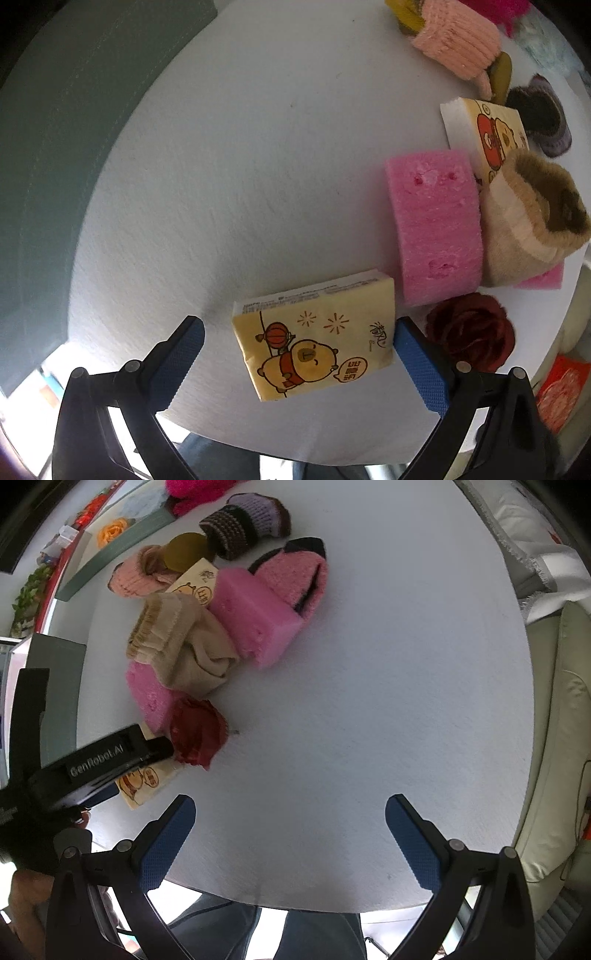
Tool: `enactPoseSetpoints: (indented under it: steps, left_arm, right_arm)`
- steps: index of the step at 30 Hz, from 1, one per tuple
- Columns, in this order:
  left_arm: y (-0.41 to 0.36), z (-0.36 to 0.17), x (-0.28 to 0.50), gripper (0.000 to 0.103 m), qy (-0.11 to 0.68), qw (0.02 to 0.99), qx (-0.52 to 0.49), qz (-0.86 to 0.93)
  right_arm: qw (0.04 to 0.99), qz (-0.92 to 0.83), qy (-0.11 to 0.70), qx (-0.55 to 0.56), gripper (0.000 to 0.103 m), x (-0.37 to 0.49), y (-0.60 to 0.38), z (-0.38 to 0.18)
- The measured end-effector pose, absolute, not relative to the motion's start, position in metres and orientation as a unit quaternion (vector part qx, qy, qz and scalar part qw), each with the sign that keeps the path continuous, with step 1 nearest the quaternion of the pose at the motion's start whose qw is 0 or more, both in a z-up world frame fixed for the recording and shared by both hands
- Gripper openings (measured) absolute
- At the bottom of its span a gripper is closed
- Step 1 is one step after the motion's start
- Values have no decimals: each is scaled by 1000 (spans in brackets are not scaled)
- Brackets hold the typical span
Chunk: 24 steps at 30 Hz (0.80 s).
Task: Organize soft objects
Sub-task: 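Move both grippers back over the table toward the rose and tissue pack, then grasp the red rose with the right gripper while the left grasps the yellow tissue pack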
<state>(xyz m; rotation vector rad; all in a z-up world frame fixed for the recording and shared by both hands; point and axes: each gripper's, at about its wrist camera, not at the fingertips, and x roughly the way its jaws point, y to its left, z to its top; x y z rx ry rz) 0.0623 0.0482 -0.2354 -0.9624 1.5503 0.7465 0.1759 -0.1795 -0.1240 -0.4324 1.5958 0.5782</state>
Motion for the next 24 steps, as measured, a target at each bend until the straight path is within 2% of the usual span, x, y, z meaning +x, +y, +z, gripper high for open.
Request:
enactPoseSetpoints:
  steps: [10,20,22,23,24]
  left_arm:
    - [65,-242,42,102,660,565,-401,289]
    - [59,-251,81,103,687,558,-355,302]
    - [59,-253,84,103,687,558,-356,301]
    - [58,-253,86,103,687,558,-355,301]
    - [58,-252,83,103,687,558,-355,301]
  right_arm:
    - [638,263,705,-164,103,175,-136,-133]
    - [625,254,726,-137,102,178,-101,-162]
    - [623,255,726,-142,98,177,-90,-165]
    - [620,258,726,-144,89,176,-87,-166]
    - [618,259,727,-150,73,174,-82,-168]
